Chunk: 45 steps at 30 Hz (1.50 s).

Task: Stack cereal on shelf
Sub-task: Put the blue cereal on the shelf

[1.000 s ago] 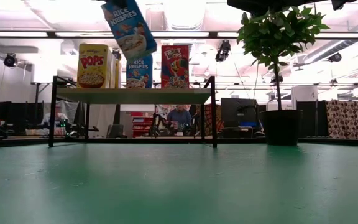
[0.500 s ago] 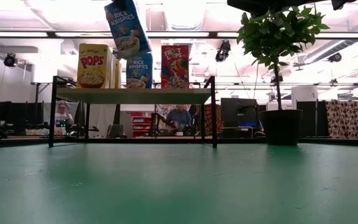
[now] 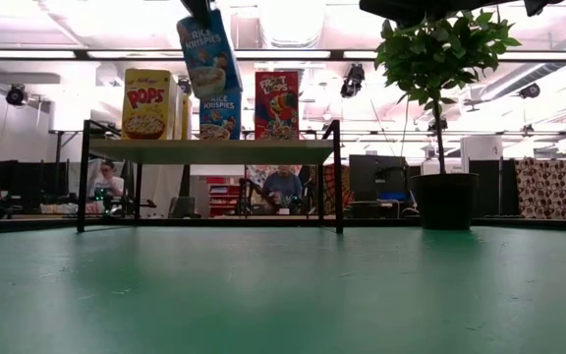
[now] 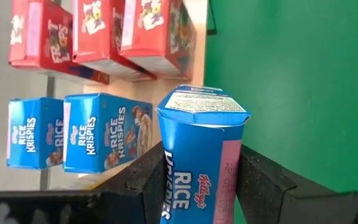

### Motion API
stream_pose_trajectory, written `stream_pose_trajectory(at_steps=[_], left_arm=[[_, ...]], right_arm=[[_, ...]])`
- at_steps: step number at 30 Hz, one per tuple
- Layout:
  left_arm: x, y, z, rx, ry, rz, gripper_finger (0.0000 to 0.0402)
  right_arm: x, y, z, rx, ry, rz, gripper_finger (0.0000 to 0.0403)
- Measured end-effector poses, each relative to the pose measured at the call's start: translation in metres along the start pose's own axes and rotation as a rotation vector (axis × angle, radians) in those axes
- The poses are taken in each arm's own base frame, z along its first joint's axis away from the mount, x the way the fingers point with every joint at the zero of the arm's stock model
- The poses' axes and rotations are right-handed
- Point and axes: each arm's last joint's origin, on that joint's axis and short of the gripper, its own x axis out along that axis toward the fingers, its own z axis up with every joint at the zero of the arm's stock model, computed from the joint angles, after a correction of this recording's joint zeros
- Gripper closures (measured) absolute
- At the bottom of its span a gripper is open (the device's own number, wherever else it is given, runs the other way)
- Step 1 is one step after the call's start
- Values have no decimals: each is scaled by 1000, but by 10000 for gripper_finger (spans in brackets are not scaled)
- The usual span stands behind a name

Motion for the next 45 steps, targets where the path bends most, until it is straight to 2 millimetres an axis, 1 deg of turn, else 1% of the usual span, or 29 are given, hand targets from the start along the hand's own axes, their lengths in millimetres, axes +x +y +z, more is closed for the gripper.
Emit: stream_pose_trajectory(at_steps=[6, 12, 28, 45], left_arm=[[15, 17, -1, -43, 52, 17, 255], [25, 25, 0, -68, 76, 0, 255], [61, 26, 13, -35, 164, -24, 255], [65, 34, 11, -80, 179, -15, 255]], right_arm=[[0, 0, -1, 7, 8, 4, 181], [0, 1, -2, 18, 17, 7, 181], [0, 1, -3, 35, 27, 10, 181], [0, 1, -3, 47, 29, 11, 181]])
